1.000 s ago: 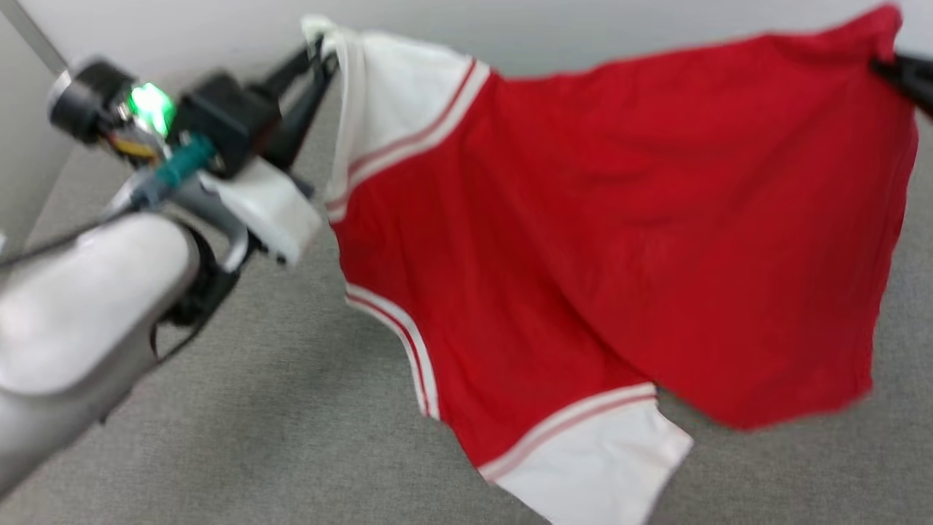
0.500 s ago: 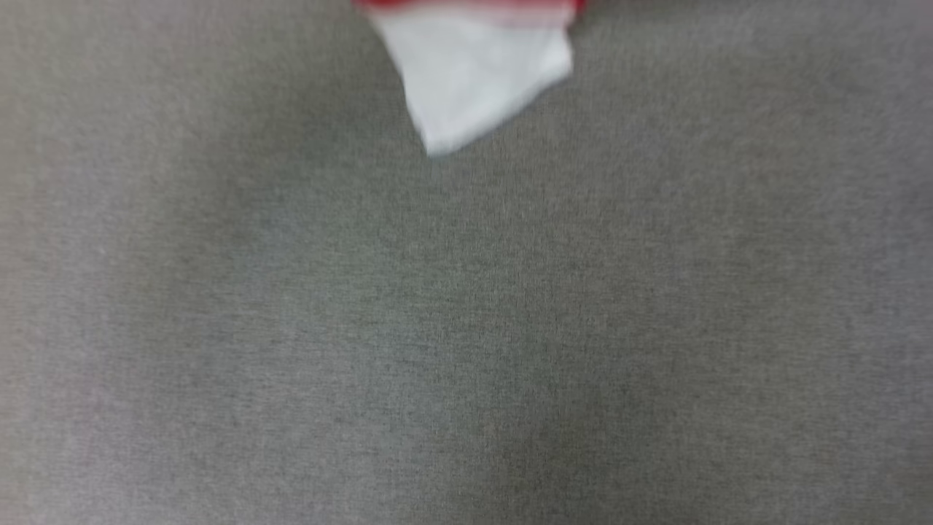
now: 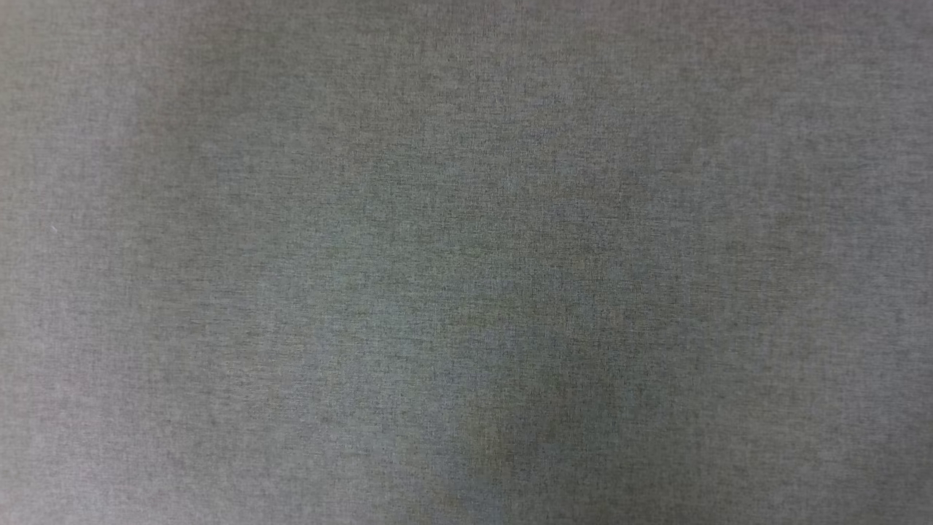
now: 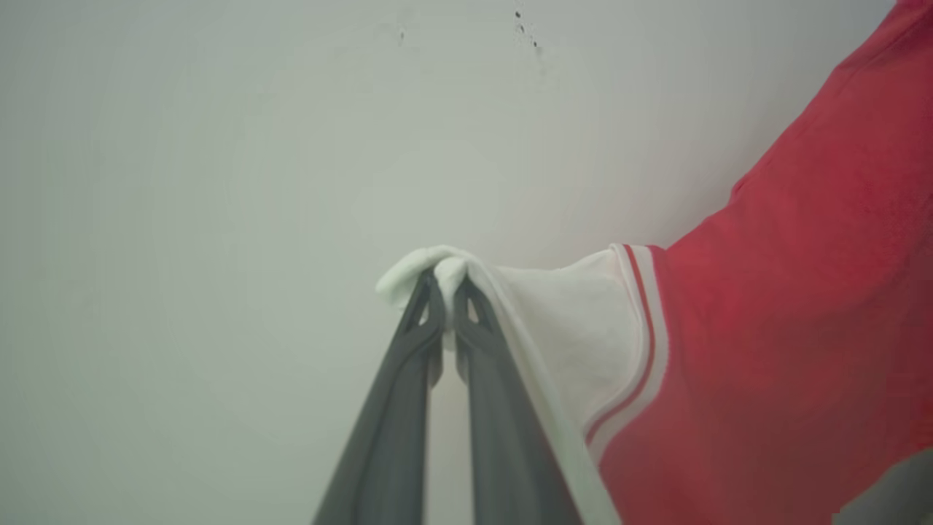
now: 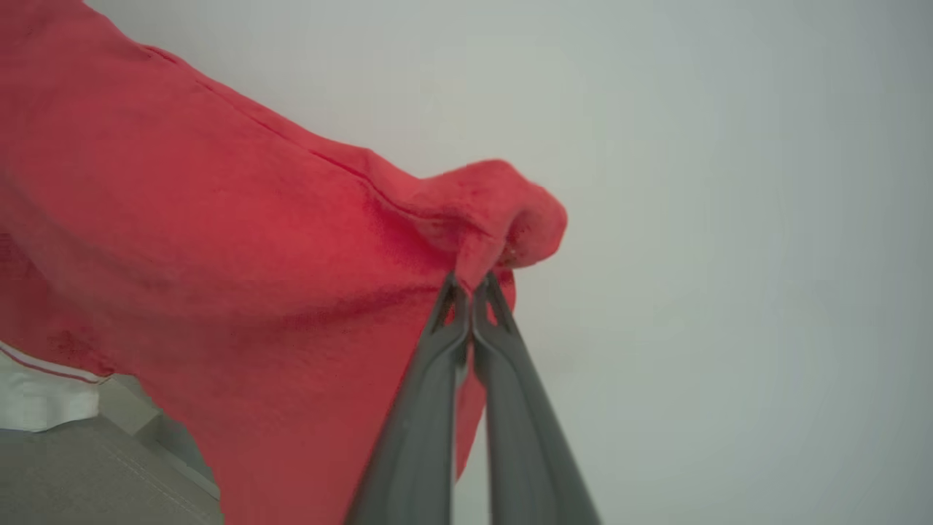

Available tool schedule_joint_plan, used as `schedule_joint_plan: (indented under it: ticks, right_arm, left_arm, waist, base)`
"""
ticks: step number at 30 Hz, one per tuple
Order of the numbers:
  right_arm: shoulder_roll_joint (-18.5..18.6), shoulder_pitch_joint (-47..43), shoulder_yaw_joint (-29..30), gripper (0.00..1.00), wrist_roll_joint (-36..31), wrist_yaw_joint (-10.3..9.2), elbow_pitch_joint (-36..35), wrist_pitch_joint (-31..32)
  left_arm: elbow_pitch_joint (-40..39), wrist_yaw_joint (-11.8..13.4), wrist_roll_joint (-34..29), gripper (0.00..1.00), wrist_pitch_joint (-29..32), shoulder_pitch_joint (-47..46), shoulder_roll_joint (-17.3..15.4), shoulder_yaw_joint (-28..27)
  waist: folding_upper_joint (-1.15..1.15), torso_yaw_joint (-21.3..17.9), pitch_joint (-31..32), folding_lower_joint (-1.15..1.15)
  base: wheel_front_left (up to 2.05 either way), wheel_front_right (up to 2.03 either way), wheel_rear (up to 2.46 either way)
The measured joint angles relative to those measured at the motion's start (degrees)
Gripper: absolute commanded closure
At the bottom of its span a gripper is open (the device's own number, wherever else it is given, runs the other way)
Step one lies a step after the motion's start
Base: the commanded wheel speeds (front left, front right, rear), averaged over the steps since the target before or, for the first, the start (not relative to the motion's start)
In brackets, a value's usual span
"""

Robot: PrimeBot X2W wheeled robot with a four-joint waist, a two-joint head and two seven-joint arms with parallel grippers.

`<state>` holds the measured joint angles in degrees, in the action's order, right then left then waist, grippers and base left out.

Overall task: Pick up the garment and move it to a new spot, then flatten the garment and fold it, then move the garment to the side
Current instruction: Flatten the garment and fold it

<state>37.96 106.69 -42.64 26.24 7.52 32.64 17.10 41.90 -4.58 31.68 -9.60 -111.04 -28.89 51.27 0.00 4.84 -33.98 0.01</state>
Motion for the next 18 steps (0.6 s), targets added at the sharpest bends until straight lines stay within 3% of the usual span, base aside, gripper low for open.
schedule_joint_plan:
  ticks: [9,18]
  right_arm:
    - [0.5,-9.3,-9.7,1.00,5.4,0.00,2.6,-6.9]
    - [4.2,-27.3,-15.5,1.00,10.5,0.00,-2.6,-12.7]
  left_arm:
    - [4.6,-1.8,1.7,1.00,-4.0,11.7,1.2,3.2]
    - [-0.4,-1.7,3.4,1.00,-5.3,33.5,0.0,5.8]
  waist:
    - [0.00,0.6,0.6,0.00]
    - [0.00,0.8,6.5,-0.01]
  base:
    - [0.00,0.00,0.00]
    - [0.00,0.00,0.00]
